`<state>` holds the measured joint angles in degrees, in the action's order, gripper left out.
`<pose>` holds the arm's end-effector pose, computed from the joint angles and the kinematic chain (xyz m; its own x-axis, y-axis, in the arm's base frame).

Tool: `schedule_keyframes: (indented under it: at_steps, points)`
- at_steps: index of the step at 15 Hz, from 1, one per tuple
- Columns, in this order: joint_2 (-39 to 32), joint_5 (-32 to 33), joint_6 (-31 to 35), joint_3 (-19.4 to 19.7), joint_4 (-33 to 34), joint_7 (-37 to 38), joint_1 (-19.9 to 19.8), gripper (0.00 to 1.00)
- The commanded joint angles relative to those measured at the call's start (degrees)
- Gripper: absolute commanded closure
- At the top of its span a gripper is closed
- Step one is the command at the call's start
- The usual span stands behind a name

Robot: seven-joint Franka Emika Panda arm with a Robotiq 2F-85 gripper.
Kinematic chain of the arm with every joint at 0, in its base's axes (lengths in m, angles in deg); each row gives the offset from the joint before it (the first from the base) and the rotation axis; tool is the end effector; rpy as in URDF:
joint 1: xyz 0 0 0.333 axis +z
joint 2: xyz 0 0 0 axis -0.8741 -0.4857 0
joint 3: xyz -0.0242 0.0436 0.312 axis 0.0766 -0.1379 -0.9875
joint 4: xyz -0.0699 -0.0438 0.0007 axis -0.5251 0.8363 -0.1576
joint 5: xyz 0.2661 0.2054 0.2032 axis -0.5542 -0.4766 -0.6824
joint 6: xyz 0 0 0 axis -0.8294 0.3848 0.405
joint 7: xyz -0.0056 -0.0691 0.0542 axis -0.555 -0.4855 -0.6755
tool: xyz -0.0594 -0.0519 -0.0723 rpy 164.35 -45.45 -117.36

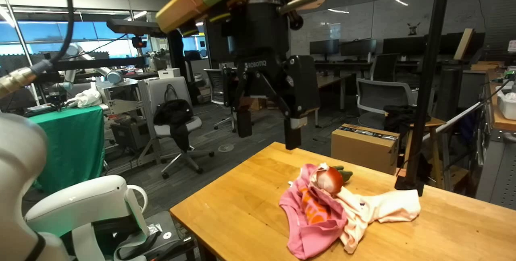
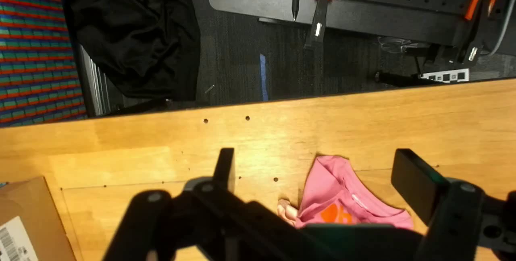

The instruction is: Move the radish and peach t-shirt to the right, move the pink t-shirt to the left, move the white rope backwards

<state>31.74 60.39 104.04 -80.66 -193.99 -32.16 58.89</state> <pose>0.3251 -0.0698 0.4786 0.9790 0.1828 -0.0904 0.1947 -0.9696 0.1478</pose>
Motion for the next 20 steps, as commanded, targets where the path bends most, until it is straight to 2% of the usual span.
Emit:
schedule_keyframes:
  at_steps: [1, 11, 16, 20]
  points:
    - [-9.93, -0.79, 1.54, -2.04, 6.85, 0.13, 2.68, 0.00]
    - [-32.84, -0.32, -9.42, -7.21, 29.46, -3.94, 6.11, 0.00]
    - [-40.54, -0.10, -7.45, -9.58, 36.53, -4.84, 6.98, 0.00]
    - [-45.71, 0.47, -1.91, -11.37, 39.34, -2.76, 7.69, 0.00]
